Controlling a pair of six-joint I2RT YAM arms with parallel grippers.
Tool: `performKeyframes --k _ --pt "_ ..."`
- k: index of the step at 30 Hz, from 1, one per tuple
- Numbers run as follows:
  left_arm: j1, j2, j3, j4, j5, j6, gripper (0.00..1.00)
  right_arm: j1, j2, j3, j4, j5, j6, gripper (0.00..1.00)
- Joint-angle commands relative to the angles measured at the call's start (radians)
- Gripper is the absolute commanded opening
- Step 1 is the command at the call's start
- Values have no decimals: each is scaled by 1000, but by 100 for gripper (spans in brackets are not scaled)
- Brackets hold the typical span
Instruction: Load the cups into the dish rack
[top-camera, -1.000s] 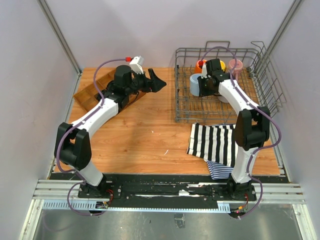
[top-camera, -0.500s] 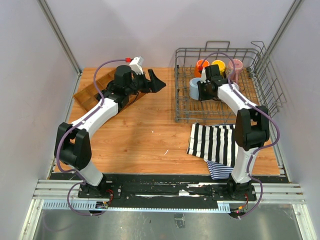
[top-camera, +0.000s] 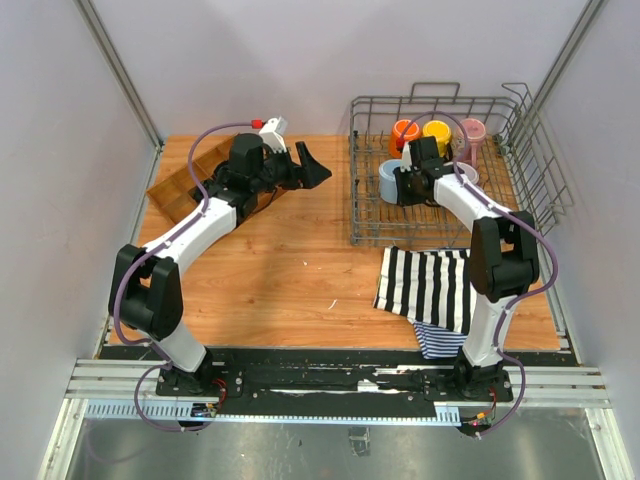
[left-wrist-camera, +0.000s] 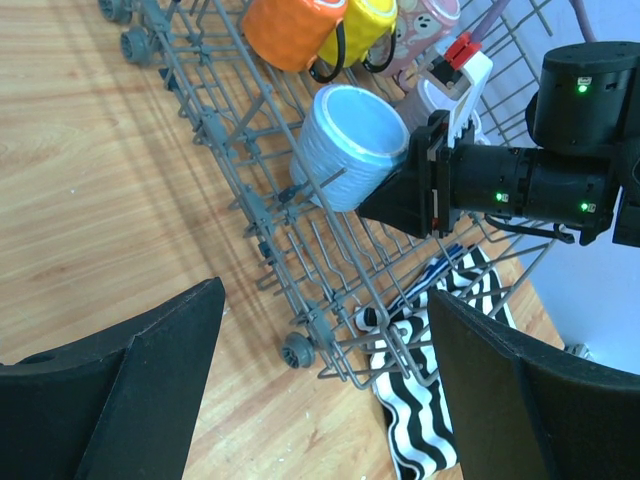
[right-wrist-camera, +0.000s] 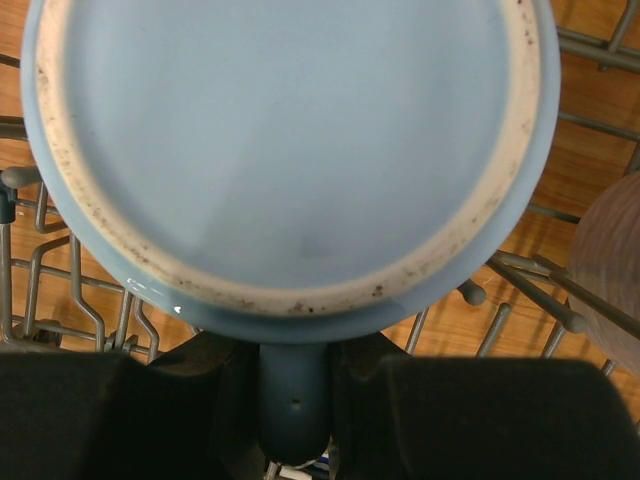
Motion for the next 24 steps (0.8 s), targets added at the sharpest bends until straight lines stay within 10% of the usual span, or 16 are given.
performKeyframes --k 1,24 --pt "8 -9 -15 30 23 -5 87 6 -38 -49 -28 24 -11 1" --pt "8 19 2 38 51 -19 87 5 -61 -82 -57 160 9 40"
